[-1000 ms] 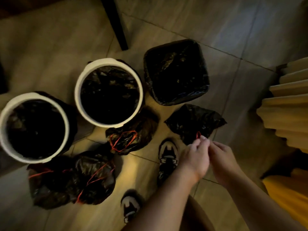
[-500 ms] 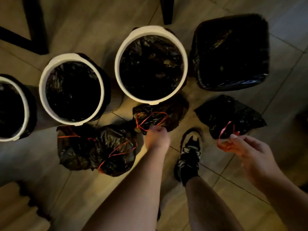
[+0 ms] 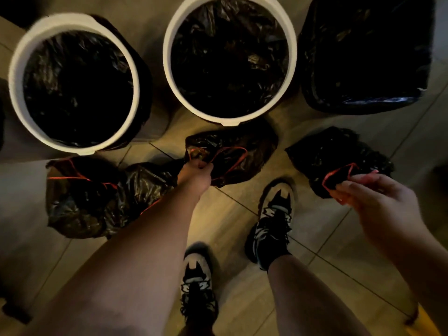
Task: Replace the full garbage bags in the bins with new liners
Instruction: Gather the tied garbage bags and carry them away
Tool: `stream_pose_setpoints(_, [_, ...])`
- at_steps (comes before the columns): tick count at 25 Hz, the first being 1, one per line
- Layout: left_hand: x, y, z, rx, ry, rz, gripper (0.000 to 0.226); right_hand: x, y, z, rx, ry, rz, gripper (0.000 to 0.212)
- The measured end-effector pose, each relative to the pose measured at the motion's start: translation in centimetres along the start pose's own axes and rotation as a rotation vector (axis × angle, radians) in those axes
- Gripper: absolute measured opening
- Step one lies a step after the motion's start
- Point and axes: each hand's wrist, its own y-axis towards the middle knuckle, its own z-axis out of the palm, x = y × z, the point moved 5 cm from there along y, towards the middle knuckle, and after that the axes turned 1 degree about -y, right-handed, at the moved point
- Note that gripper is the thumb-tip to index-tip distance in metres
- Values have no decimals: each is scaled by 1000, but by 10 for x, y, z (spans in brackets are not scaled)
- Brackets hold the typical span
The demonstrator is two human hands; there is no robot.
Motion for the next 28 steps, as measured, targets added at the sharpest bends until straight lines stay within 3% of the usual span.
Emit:
stream_pose_setpoints(5, [12,-4,-2,-2,-609,-166,10,11,-5,11,-88,82,4,26])
stream_pose_setpoints(7, [12,-9,-6,23,-812,-232,18,13,-10,9,-154,88,25,20])
stream_pose_setpoints(9, [10,-14,-4,38,-972,-319,22,11,-17,1,-280,44,57,35])
stream_pose_setpoints(11, [11,-19,0,35,-999,-406,19,7,-29,-10,-422,39,87,64])
stream_pose_setpoints(13, [17,-20,6,35,-967,-469,18,3,-39,-17,-506,60,75,76])
stream_pose_setpoints(19, [21,-19,29,115,-1071,-557,20,-7,-37,-22,-446,34,86,67])
stream_pose_setpoints(21, [22,-22,23,15,-961,-468,13,-5,-37,-23,-434,-10,101,61])
stream_pose_setpoints(23, [17,-33,-1,-198,-592,-258,5,4,-42,-23,-473,-59,76,58])
stream_pose_setpoints(25, [0,-59,-27,-361,-393,-55,10,17,-50,-22,-504,-99,2,64])
stream_pose_setpoints(28, [-32,-102,-48,-324,-531,141,13,36,-62,-15,-450,-174,-61,53])
